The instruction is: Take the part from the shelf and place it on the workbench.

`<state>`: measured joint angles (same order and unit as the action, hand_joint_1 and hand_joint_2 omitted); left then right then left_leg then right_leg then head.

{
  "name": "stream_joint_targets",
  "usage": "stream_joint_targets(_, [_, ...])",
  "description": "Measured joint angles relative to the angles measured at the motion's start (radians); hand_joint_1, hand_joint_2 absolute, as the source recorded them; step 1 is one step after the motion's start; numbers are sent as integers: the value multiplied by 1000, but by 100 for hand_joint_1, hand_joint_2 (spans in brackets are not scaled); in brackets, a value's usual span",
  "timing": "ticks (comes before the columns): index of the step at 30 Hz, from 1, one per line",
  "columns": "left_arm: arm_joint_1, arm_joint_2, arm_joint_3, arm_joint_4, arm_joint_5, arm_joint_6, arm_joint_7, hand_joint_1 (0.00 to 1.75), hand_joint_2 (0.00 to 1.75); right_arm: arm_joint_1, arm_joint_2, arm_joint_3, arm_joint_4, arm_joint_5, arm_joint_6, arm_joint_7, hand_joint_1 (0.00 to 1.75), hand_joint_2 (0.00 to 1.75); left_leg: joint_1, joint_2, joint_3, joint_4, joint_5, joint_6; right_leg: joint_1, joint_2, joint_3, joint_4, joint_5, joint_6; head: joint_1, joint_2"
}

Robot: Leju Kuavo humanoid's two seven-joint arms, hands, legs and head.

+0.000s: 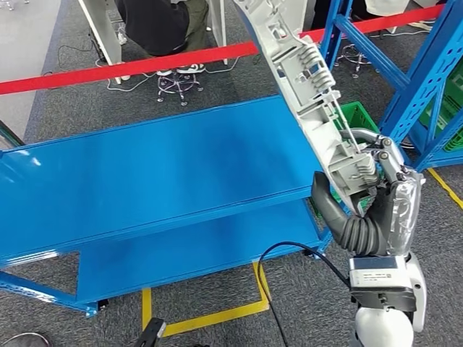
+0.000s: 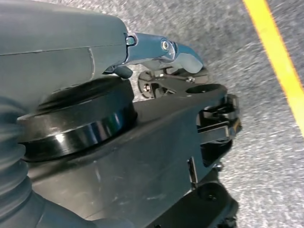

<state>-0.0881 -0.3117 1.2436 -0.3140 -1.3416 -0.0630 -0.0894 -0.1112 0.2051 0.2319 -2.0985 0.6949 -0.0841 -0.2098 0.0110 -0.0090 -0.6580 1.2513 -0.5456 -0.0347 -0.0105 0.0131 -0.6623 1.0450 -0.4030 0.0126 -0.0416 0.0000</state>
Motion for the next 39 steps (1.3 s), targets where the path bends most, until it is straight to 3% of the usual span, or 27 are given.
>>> stream_joint_targets(2, [-1, 0, 0, 0, 0, 0, 0, 0, 175, 1, 0, 0, -1, 0, 0, 0, 175, 175, -10, 0, 99, -133, 36, 17, 5, 1, -17, 0, 18, 3, 0, 0])
stream_joint_targets(4, [-3, -1, 0, 0, -1, 0, 0, 0, 175, 2, 0, 0, -2, 0, 0, 0, 175, 175, -17, -1, 167, -244, 31, 26, 7, 0, -27, -3, 37, 11, 0, 0])
stream_joint_targets(5, [-3, -2, 0, 0, -1, 0, 0, 0, 175, 2, -1, 0, -2, 0, 0, 0, 175, 175, -19, -2, 176, -268, 26, 27, 7, -1, -28, -7, 47, 17, 0, 0])
stream_joint_targets(7, [-1, -4, 0, 0, -1, 0, 0, 0, 175, 3, -1, 0, -3, -2, 0, 0, 175, 175, -19, -2, 165, -276, 42, 34, 4, -2, -32, -15, 58, 29, -1, 0])
stream_joint_targets(8, [0, -4, 0, 0, -1, 0, 0, 0, 175, 5, -1, 0, -3, -3, 0, 0, 175, 175, -17, 0, 158, -277, 53, 41, 3, -3, -39, -6, 40, 34, -1, 0])
stream_joint_targets(9, [1, -5, 0, 0, -1, -1, 0, 0, 175, 6, -2, 0, -3, -3, 0, 0, 175, 175, -15, 2, 147, -279, 65, 47, 3, -4, -51, 24, 3, 39, 1, 0])
stream_joint_targets(11, [1, -5, 0, 0, -1, -1, 0, 0, 175, 8, -3, 0, -4, -6, 0, 0, 175, 175, -15, 5, 123, -279, 87, 54, 2, -5, -81, 141, -99, 46, 5, 0])
stream_joint_targets(12, [1, -5, 0, 0, -1, -1, 0, 0, 175, 8, -4, 0, -4, -10, 2, -1, 175, 175, -15, 6, 111, -279, 98, 55, 2, -5, -91, 207, -134, 48, 5, 0])
stream_joint_targets(13, [1, -5, 0, 0, -1, -1, 0, 0, 175, 9, -5, -1, -4, -18, 5, -2, 175, 175, -15, 7, 97, -278, 109, 54, 2, -5, -92, 255, -144, 50, 5, 0])
stream_joint_targets(14, [1, -4, 0, 0, -1, -1, 0, 0, 175, 11, -6, -1, -4, -29, 12, -3, 175, 175, -15, 8, 84, -277, 119, 53, 2, -5, -79, 273, -133, 51, 6, 0])
stream_joint_targets(15, [1, -4, 0, 0, -2, -1, 0, 0, 175, 11, -7, -2, -4, -42, 19, -6, 175, 175, -15, 9, 71, -276, 129, 51, 2, -5, -47, 255, -107, 50, 5, 0])
stream_joint_targets(16, [1, -4, 0, 0, -2, -1, 0, 0, 175, 11, -8, -2, -4, -55, 27, -8, 175, 175, -15, 9, 59, -274, 138, 48, 2, -5, 1, 202, -82, 49, 5, 0])
stream_joint_targets(18, [1, -4, 0, 0, -3, -2, 0, 0, 175, 11, -10, -3, -4, -70, 38, -12, 175, 175, -18, 8, 42, -269, 153, 40, 3, -5, 113, 55, -84, 44, 5, 0])
stream_joint_targets(20, [1, -4, 0, 0, -4, -3, 0, 0, 175, 12, -11, -3, -6, -76, 43, -17, 175, 175, -19, 8, 32, -268, 170, 31, 6, -3, 161, -32, -108, 35, 5, 0])
stream_joint_targets(22, [1, -3, 0, 0, -4, -4, 0, 0, 175, 13, -13, -3, -6, -79, 45, -22, 175, 175, -16, 6, 22, -268, 184, 20, 7, -4, 149, -40, -96, 20, 7, 0])
stream_joint_targets(23, [2, -2, 0, 0, -4, -4, 0, 0, 175, 13, -13, -4, -6, -81, 46, -24, 175, 175, -16, 5, 14, -261, 172, 14, 6, -5, 141, -39, -86, 12, 6, 0])
stream_joint_targets(25, [3, -1, 0, 0, -4, -4, 0, 0, 175, 13, -14, -5, -6, -85, 47, -26, 175, 175, -14, 4, -12, -195, 92, 3, 1, -8, 115, -41, -61, 0, 2, 0])
stream_joint_targets(27, [2, 0, 0, 0, -4, -4, 0, 0, 175, 15, -14, -7, -6, -91, 49, -27, 175, 175, -12, 4, -43, -66, -7, -3, 1, -8, 85, -41, -37, -5, -1, 0])
stream_joint_targets(28, [2, 1, 0, 0, -4, -4, 0, 0, 175, 17, -15, -8, -6, -95, 52, -27, 175, 175, -12, 4, -51, -11, -27, -4, 1, -9, 70, -40, -26, -3, -2, 0])
stream_joint_targets(29, [1, 1, 0, 0, -4, -4, 0, 0, 175, 20, -15, -9, -6, -103, 57, -27, 175, 175, -11, 4, -47, 20, -22, -4, 1, -9, 55, -39, -15, -1, -2, 0])
stream_joint_targets(30, [2, 2, 0, 0, -4, -4, -1, 0, 175, 22, -16, -10, -6, -112, 62, -27, 175, 175, -11, 4, -28, 19, 3, -4, 0, -10, 41, -39, -4, 1, -2, 0])
stream_joint_targets(32, [1, 2, 0, 0, -4, -4, -1, 0, 175, 25, -16, -12, -7, -126, 70, -26, 175, 175, -10, 4, 60, -76, 54, -4, -1, -9, 15, -37, 18, 8, -2, 0])
stream_joint_targets(34, [-1, 1, 0, 0, -4, -4, -2, 0, 175, 26, -16, -13, -9, -129, 72, -26, 175, 175, -8, 1, 163, -221, 46, 1, 2, -8, -3, -34, 39, 18, -4, 0])
stream_joint_targets(35, [-2, -1, 0, 1, -4, -4, -2, 0, 175, 27, -16, -14, -10, -130, 72, -27, 175, 175, -9, -2, 190, -266, 33, 6, 4, -7, -8, -34, 49, 24, -5, 0])
stream_joint_targets(37, [-1, -2, 0, 1, -4, -4, -2, 0, 175, 27, -16, -15, -12, -129, 72, -28, 175, 175, -10, -3, 191, -288, 30, 23, 2, -7, -15, -37, 69, 36, -5, 0])
stream_joint_targets(38, [1, -3, 0, 1, -4, -4, -2, 0, 175, 28, -17, -15, -12, -129, 72, -28, 175, 175, -11, -1, 182, -286, 38, 31, 1, -8, -20, -33, 61, 41, -4, 0])
stream_joint_targets(39, [2, -3, 0, 1, -4, -4, -2, 0, 175, 28, -17, -16, -13, -129, 71, -28, 175, 175, -10, 2, 171, -285, 49, 41, 0, -8, -30, -13, 34, 46, -3, 0])
